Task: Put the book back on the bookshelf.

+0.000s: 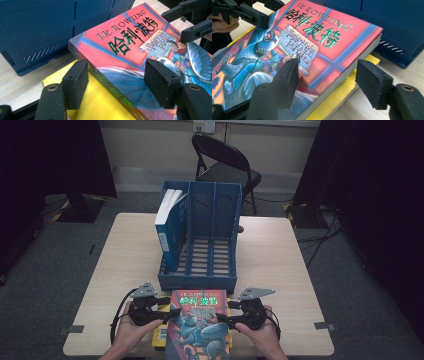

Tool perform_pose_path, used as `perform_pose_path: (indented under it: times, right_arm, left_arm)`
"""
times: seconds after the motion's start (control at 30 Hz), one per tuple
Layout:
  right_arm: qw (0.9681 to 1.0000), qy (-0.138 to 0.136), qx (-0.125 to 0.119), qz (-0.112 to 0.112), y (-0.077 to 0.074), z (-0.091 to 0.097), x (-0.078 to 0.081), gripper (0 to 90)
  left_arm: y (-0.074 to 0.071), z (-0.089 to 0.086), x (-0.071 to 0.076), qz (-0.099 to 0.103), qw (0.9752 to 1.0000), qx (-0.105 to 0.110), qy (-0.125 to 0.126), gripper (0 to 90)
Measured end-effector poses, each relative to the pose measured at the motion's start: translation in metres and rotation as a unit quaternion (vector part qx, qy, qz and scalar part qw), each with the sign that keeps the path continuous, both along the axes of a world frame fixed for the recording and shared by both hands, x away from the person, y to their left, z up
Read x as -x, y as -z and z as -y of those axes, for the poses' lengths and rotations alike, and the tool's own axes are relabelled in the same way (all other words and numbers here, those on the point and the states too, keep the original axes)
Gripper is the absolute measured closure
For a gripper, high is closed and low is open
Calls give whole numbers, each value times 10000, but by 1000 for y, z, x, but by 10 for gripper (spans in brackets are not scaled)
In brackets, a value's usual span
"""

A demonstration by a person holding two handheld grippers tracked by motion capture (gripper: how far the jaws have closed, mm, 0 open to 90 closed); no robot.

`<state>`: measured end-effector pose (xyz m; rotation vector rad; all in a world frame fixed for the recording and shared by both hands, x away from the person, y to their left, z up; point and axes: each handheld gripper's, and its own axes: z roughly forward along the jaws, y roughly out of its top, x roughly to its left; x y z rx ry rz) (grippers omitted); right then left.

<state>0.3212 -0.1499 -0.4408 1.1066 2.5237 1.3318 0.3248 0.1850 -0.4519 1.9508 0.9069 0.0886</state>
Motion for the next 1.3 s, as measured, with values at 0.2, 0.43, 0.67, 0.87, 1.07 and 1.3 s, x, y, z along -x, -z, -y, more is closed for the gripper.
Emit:
perform_pose_path:
  times: [0.2, 0.43, 0.67, 0.87, 1.07, 1.3]
  right_arm:
    - [9999, 76, 14, -96, 2, -6, -4, 254]
    - [9998, 170, -4, -119, 3, -9, -6, 233]
    - [9986, 318, -369, -224, 5, -1, -8, 379]
    - [9959, 245, -827, -262, -1, 10, -10, 514]
    - [9966, -106, -760, -315, 0, -2, -2, 541]
    - [9976, -81, -685, -104, 2, -9, -10, 482]
  left_arm:
    - [2, 2, 0, 102, 9999, 19, -24, 335]
    - [2, 2, -1, 111, 9999, -8, -16, 322]
    - [2, 2, -1, 126, 9999, -1, -15, 317]
    - [3, 3, -1, 152, 9999, 25, -20, 312]
    - [3, 3, -1, 163, 9999, 29, -34, 310]
    - [3, 3, -1, 168, 9999, 36, -23, 309]
